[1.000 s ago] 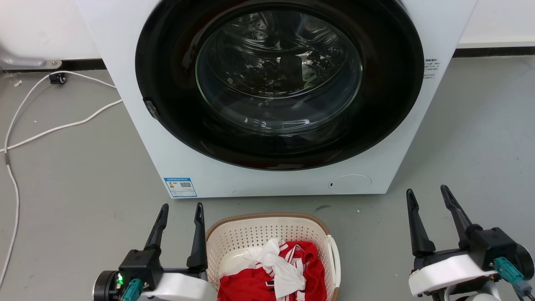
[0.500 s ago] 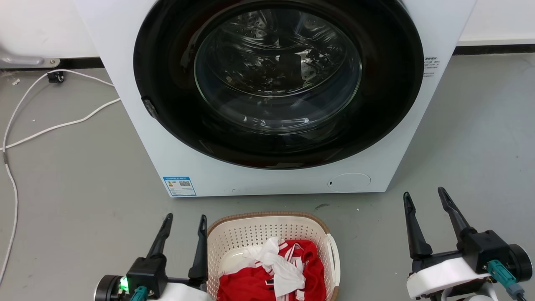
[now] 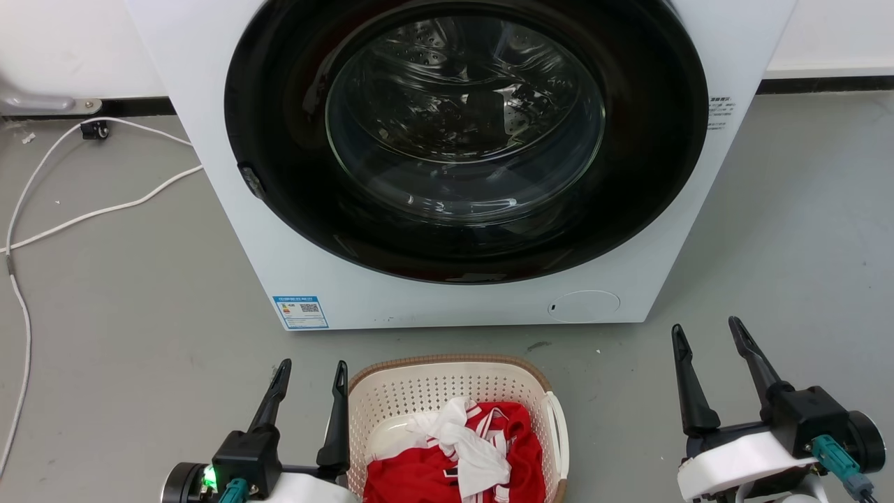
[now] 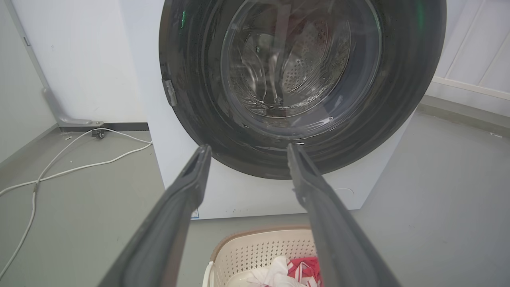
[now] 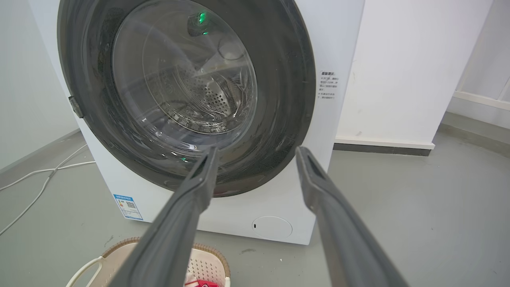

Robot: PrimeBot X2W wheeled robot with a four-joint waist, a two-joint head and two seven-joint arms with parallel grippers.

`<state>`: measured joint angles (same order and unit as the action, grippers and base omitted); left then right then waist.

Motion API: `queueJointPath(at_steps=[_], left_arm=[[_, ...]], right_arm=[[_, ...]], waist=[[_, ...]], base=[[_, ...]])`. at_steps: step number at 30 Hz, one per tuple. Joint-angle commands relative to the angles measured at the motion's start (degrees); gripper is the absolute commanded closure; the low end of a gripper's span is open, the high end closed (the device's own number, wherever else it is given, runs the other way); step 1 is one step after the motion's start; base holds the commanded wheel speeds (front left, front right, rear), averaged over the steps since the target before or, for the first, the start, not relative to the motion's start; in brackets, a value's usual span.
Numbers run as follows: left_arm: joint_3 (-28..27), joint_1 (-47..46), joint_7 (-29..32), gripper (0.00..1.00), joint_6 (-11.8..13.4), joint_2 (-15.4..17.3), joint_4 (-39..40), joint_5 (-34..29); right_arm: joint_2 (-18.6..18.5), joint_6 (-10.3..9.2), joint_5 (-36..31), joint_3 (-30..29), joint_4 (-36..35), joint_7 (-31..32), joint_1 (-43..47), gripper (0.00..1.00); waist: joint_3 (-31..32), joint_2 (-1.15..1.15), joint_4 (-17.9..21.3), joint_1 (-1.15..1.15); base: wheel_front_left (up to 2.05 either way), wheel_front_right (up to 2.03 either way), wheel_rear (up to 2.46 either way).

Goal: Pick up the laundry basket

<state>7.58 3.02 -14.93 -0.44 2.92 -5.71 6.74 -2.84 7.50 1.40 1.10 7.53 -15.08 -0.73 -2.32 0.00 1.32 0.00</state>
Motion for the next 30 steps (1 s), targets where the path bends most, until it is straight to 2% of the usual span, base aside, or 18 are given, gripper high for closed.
queueJointPath(at_steps=[1, 17, 18, 23, 30], left_arm=[[0.04, 0.01, -0.37, 0.00, -0.08, -0.03, -0.05, 0.21], [-0.18, -0.43, -0.37, 0.00, -0.41, -0.03, -0.73, 0.72], [-0.34, -1.46, -0.36, 0.00, -0.73, -0.04, -1.76, 0.79], [-1.26, -4.18, -0.31, 0.00, -0.87, -0.03, -4.02, 0.14], [-5.20, -10.53, -0.30, 0.00, -1.99, 0.13, -9.56, -1.17]], right_arm=[[-0.07, -0.03, 0.31, 0.09, 0.01, -0.14, -0.28, 0.00], [-0.07, -0.02, 1.89, 0.49, 0.80, -0.14, -0.68, 0.00], [-0.07, -0.02, 2.83, 0.20, 1.85, -0.13, -1.95, 0.00], [-0.06, -0.02, 1.94, 0.16, 3.29, -0.13, -4.55, 0.00], [-0.06, -0.02, 1.61, 1.50, 6.81, -0.14, -10.07, 0.00]], waist=[[-0.02, 0.00, 0.00, 0.00], [-0.92, 0.00, 0.27, 0.00], [-3.57, 0.00, 0.56, 0.00], [-8.69, 0.00, 0.98, 0.00], [-18.04, 0.00, 2.06, 0.00]], base=[[0.00, 0.00, 0.00], [0.00, 0.00, 0.00], [0.00, 0.00, 0.00], [0.00, 0.00, 0.00], [0.00, 0.00, 0.00]])
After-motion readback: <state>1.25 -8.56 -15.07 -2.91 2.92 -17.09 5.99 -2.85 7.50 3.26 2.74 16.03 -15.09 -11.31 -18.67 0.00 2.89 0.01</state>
